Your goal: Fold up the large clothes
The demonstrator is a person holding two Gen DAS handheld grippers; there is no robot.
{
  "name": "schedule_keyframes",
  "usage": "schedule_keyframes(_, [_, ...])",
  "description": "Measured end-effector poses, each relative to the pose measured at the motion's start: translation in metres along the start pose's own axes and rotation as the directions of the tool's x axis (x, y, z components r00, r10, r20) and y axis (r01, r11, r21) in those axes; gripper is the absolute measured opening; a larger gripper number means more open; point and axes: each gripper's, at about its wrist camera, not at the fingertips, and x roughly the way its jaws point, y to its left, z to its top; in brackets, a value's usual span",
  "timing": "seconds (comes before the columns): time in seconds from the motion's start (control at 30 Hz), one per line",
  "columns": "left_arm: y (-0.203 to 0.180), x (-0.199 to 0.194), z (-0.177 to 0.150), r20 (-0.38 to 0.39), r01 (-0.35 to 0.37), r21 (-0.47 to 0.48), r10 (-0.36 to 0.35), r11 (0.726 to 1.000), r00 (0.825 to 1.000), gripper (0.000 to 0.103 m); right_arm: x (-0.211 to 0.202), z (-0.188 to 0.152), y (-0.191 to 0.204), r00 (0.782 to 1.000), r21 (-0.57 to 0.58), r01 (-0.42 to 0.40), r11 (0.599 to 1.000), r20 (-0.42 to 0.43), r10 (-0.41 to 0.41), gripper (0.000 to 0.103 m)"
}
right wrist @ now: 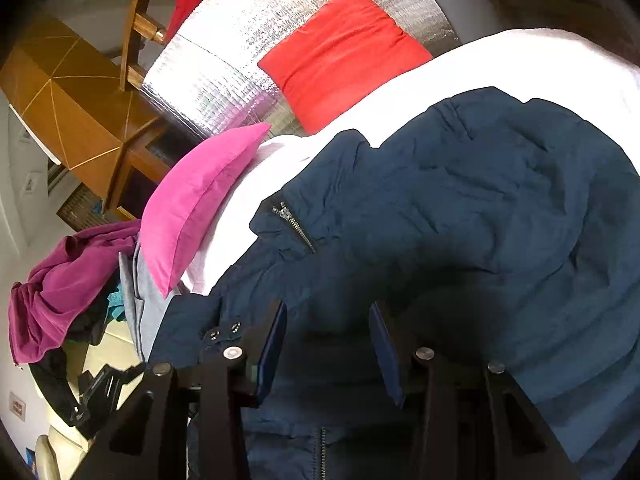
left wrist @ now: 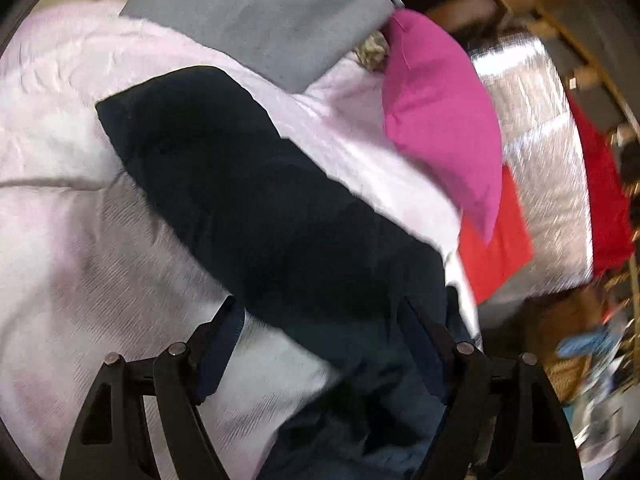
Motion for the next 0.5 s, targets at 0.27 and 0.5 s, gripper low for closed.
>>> schedule_keyframes(0.27, [0.008, 0.004, 0.01, 0.068, -0.023, -0.035, 0.025, 0.999, 0.997, 0.019, 0.0, 0.001, -0.003, 1.0, 0.016, 0.008, 1.0, 0.014, -0.008, 0.047])
schedule_keyframes(0.5, [-0.092, -0.022, -0.028, 0.146, -0.013, 0.31, -0.034, 0.951, 0.989, 0.014, -0.029, 0.009, -0.025, 0.988, 0.115, 0.031, 0.993, 0.144, -0.048, 0.047])
